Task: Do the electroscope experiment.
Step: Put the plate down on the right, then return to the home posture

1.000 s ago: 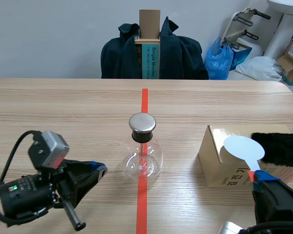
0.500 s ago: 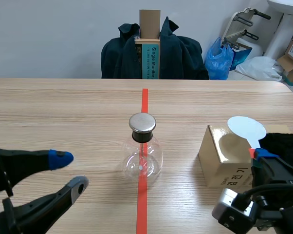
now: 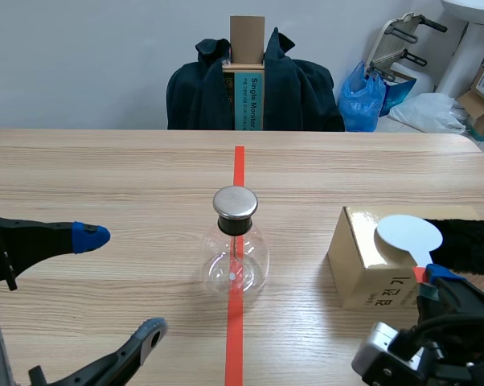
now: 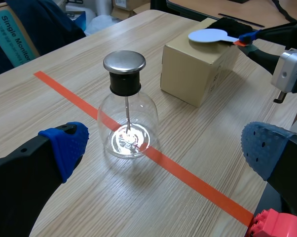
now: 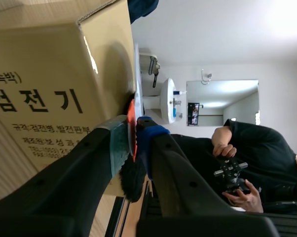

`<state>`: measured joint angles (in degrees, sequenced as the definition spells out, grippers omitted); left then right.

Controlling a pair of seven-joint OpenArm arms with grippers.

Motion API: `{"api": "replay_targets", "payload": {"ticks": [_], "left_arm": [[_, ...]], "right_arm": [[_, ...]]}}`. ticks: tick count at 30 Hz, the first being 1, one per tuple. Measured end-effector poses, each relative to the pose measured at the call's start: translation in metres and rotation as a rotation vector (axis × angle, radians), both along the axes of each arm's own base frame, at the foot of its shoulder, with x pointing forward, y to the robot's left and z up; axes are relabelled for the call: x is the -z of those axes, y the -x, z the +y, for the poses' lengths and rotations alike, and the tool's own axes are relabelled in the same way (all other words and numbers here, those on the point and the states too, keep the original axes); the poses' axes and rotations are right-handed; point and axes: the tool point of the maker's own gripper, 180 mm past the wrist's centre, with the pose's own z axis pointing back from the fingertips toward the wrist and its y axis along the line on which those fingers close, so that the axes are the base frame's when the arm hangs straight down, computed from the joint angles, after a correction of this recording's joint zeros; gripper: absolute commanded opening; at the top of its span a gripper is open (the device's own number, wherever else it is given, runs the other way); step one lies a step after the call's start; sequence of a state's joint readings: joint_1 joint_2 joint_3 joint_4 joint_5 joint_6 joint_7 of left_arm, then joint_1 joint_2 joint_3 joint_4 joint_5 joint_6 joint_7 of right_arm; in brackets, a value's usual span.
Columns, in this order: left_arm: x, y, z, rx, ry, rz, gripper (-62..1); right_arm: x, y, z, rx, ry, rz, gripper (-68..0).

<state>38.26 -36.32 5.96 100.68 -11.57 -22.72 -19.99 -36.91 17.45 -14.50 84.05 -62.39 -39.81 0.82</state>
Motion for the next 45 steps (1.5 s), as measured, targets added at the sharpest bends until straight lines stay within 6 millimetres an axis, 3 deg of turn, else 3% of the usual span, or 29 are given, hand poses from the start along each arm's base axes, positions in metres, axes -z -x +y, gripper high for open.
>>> {"api": "replay_targets", "payload": {"ticks": [3,9,12,17,22,24,27,37,42,45], "left_arm": [[0.001,0.001,-0.001,0.009,-0.012,-0.004,1.4],[0.001,0.001,-0.001,0.01,-0.012,-0.004,1.4],[0.001,0.001,-0.001,0.01,-0.012,-0.004,1.4],[0.001,0.001,-0.001,0.01,-0.012,-0.004,1.4],[0.001,0.001,-0.001,0.01,-0.013,-0.004,1.4],[0.002,0.001,-0.001,0.01,-0.013,-0.003,1.4],[0.002,0.001,-0.001,0.01,-0.013,-0.003,1.4],[0.002,0.001,-0.001,0.01,-0.016,-0.001,1.4],[0.004,0.002,-0.001,0.01,-0.025,0.006,1.4],[0.004,0.002,-0.001,0.01,-0.025,0.005,1.4]], "right_arm": [[0.002,0.003,0.008,-0.015,-0.015,0.01,-43.8],[0.007,0.01,0.01,-0.007,-0.028,0.031,-14.3],[0.01,0.014,0.006,0.019,-0.055,0.048,-7.9],[0.013,0.025,-0.002,0.075,-0.115,0.069,-8.0],[0.025,0.052,-0.03,0.216,-0.261,0.174,-8.0],[0.021,0.062,-0.041,0.266,-0.349,0.212,-8.0],[0.008,0.064,-0.039,0.273,-0.503,0.263,-8.0],[-0.102,-0.005,-0.052,0.331,-0.915,-0.019,-8.0],[-0.136,-0.033,-0.002,0.067,-1.025,0.069,-7.9],[-0.142,-0.041,0.023,-0.042,-1.053,0.168,-6.7]]}}
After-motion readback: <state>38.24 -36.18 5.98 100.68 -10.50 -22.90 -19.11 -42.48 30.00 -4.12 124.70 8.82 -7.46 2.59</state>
